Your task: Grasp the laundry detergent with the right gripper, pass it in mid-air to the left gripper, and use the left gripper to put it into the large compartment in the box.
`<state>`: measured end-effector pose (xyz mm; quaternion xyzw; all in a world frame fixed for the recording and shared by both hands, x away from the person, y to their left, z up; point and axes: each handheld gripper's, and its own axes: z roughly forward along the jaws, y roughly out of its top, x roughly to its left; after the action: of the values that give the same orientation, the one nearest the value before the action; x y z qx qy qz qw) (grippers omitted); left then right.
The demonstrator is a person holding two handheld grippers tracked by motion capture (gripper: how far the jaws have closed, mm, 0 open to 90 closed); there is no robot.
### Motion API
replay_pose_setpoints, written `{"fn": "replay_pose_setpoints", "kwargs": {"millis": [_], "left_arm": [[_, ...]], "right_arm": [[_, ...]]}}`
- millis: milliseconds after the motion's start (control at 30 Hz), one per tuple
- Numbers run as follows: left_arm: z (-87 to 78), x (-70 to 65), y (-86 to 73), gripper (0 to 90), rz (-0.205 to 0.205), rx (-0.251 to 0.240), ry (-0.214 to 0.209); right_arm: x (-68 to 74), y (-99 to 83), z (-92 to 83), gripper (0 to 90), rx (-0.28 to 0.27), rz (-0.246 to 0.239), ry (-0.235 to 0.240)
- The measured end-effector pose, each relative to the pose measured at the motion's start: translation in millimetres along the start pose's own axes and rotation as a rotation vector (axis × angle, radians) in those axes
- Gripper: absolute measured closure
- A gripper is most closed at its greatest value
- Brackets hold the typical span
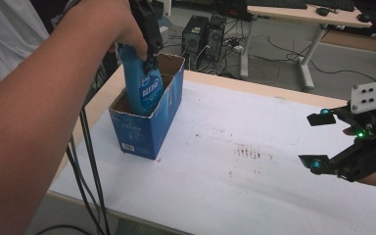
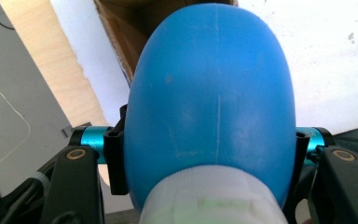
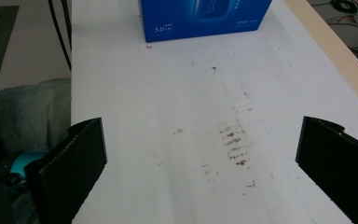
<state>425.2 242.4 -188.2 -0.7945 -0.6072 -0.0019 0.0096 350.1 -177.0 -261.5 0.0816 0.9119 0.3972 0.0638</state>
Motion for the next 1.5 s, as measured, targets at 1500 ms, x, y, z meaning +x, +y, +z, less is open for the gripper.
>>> {"fn": "replay_pose_setpoints", "kwargs": {"millis": [1500], "left_arm": [[105.1,-0.8,8.0,38.2,0.473,0.077,0.046]], "right_arm": [[-0.3,-16.7,-6.8,0.9,0.032,0.041,-0.032]]}}
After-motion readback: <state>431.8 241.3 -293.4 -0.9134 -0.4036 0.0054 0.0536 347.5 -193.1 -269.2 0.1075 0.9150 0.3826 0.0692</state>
